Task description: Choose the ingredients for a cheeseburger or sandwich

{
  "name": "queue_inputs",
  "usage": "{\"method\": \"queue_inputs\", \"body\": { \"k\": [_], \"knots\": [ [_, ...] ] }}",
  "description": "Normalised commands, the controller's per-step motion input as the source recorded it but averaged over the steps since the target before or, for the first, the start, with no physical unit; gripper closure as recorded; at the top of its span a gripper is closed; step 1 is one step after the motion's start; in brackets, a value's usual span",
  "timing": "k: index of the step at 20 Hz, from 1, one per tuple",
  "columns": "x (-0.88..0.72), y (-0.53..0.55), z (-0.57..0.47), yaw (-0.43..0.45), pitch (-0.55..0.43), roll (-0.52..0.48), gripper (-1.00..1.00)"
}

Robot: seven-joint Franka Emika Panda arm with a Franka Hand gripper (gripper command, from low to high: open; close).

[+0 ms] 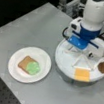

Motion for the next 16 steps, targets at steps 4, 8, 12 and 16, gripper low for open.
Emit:
{"method": "queue_inputs", "body": {
  "k": [4,8,12,16],
  "knots": [
    [0.20,0.08,-0.19,0.099,-0.046,-0.161,-1.00],
    [0.20,0.06,-0.09,0.065,-0.022,-0.110,-1.00],
    [0.18,0.02,-0.08,0.067,-0.004,-0.086,-1.00],
    [0.16,-0.02,-0.09,0.220,-0.007,-0.094,-1.00]
  ]
}}
